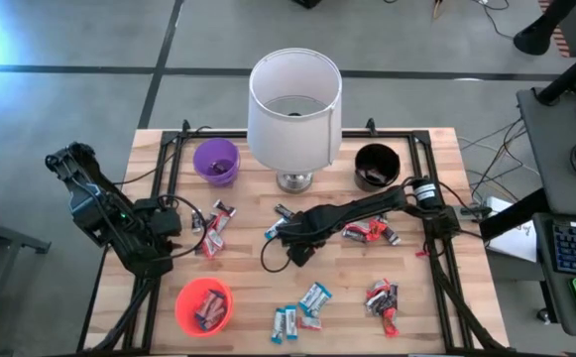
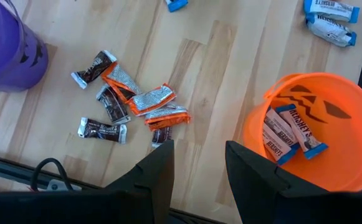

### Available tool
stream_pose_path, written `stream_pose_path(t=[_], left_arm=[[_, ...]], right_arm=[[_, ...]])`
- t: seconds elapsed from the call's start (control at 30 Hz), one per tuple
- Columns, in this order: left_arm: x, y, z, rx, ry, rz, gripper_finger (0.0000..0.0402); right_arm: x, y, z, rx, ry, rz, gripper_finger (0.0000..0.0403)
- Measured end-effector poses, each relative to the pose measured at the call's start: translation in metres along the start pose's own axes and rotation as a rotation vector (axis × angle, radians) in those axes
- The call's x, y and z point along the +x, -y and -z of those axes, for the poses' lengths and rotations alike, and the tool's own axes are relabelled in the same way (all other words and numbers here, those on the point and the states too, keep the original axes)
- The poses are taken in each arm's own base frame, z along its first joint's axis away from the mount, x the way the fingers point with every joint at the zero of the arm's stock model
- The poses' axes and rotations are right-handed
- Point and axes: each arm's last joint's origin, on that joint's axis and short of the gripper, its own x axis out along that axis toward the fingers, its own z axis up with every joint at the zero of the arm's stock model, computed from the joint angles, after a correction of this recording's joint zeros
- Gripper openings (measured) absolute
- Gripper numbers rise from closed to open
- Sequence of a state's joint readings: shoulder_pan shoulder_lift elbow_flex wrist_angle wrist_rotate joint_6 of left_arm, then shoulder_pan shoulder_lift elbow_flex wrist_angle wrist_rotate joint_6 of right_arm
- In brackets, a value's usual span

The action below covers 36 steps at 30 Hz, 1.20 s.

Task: Organize candy in baskets
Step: Put the orange chocolate bar into the black bucket

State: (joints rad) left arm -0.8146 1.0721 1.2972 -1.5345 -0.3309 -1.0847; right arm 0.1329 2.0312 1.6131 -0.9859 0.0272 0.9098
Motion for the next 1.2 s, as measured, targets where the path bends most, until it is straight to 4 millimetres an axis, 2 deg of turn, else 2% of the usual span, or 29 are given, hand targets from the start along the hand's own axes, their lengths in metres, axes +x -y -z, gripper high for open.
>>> stream_pose_path(t=[0.27, 0.63, 1.03, 1.13, 1.2], left_arm=[[0.0, 0.0, 0.0, 0.003, 0.0, 0.0, 0.0125], [0.0, 0.0, 0.0, 0.003, 0.0, 0.0, 0.0125], [0.0, 0.0, 0.0, 0.027, 0.0, 0.0, 0.0125], [0.0, 0.0, 0.0, 0.029, 0.0, 0.0, 0.0125], [0.0, 0.0, 0.0, 0.029, 0.0, 0.0, 0.0125]], right_arm=[[0.002, -0.001, 0.0, 0.045, -0.02, -0.013, 0.018], [0.005, -0.002, 0.0, 0.087, -0.01, -0.041, 0.014], [0.022, 0.005, 0.008, 0.076, -0.069, -0.04, 0.0172], [0.023, 0.006, 0.008, 0.076, -0.07, -0.04, 0.0168], [0.023, 0.006, 0.009, 0.076, -0.071, -0.038, 0.0149]])
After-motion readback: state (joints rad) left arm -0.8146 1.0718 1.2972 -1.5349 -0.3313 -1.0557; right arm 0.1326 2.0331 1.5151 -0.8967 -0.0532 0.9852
